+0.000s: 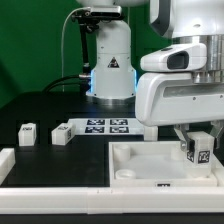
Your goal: Assemble one leg
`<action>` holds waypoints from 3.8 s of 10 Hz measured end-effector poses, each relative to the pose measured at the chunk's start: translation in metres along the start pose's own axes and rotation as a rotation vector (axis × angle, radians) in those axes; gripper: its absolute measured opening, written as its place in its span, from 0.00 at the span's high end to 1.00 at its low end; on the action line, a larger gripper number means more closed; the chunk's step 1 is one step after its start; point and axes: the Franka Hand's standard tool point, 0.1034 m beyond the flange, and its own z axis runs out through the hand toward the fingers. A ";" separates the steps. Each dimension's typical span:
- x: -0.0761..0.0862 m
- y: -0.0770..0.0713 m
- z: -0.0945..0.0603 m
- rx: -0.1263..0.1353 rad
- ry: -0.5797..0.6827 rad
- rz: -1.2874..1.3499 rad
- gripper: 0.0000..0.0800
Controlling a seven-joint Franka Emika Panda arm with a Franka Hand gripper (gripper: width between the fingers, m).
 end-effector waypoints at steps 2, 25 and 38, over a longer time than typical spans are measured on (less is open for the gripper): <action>0.000 0.000 0.000 0.006 0.001 0.239 0.64; 0.000 -0.001 -0.003 -0.024 0.037 0.115 0.19; -0.002 0.003 -0.002 -0.035 0.039 0.730 0.64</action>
Offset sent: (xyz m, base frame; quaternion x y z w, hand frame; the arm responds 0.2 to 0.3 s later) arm -0.0050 -0.0128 0.0018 -0.0394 0.0359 0.4184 0.9067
